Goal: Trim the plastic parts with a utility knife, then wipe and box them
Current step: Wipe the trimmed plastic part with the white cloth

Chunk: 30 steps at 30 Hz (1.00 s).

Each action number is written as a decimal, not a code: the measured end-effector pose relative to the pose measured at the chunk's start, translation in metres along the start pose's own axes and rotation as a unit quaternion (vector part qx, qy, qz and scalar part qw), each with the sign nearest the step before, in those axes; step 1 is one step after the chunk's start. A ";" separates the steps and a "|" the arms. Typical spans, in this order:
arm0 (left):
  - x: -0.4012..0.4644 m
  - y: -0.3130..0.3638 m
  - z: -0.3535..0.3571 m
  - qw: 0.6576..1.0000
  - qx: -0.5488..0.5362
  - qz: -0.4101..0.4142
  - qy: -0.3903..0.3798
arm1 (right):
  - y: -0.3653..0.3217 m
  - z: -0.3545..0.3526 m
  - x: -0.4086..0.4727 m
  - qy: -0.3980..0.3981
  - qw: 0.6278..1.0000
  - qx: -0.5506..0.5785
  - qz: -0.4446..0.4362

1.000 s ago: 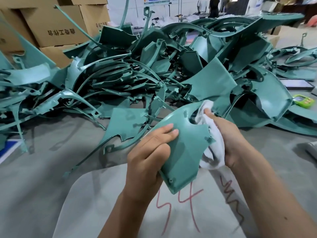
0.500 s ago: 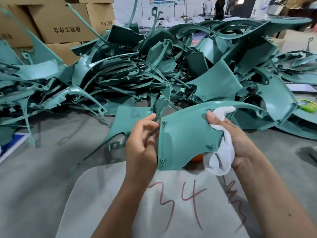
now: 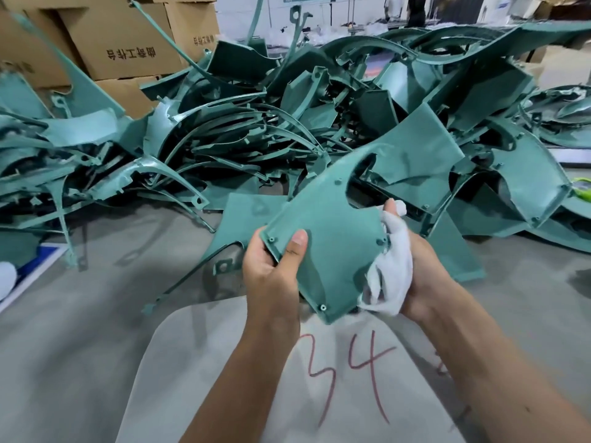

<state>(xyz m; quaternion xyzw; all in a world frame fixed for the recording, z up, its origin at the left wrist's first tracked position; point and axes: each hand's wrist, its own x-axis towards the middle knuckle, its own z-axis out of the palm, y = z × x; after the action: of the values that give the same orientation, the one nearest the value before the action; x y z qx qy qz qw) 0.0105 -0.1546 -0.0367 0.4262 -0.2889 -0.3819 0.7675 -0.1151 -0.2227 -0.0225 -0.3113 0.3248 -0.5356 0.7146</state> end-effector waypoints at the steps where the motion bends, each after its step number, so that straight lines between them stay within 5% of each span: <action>1: 0.001 0.000 -0.002 1.000 0.001 0.016 0.023 | 0.003 0.002 0.004 0.023 1.000 -0.010 0.017; 3: 0.004 0.001 -0.007 0.997 -0.006 0.054 0.056 | 0.004 0.005 -0.006 -0.021 0.996 -0.066 0.050; 7: 0.006 0.003 -0.008 0.984 0.027 0.143 0.106 | 0.014 0.000 -0.017 -0.125 0.938 -0.313 -0.083; 15: 0.010 0.009 -0.013 0.934 0.090 0.302 0.172 | 0.026 0.005 -0.022 -0.212 0.884 -0.402 -0.108; 19: 0.020 0.018 -0.021 0.933 0.057 0.306 0.182 | 0.025 -0.003 -0.024 -0.307 0.750 -0.571 -0.134; 25: 0.016 0.039 -0.042 0.950 0.073 0.235 0.192 | -0.001 -0.003 -0.030 -0.170 0.625 -0.734 -0.204; 28: 0.001 0.062 -0.059 0.977 0.044 0.143 0.154 | -0.021 0.010 -0.037 -0.030 0.643 -0.716 -0.271; 30: -0.015 0.085 -0.073 0.988 0.022 0.111 0.106 | -0.031 0.032 -0.048 -0.028 0.760 -0.593 -0.266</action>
<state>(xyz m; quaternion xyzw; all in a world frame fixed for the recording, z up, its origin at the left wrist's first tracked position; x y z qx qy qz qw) 0.0876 -0.0814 0.0015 0.4468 -0.2597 -0.2403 0.8217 -0.1173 -0.1801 0.0281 -0.7617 0.4614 -0.3952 0.2252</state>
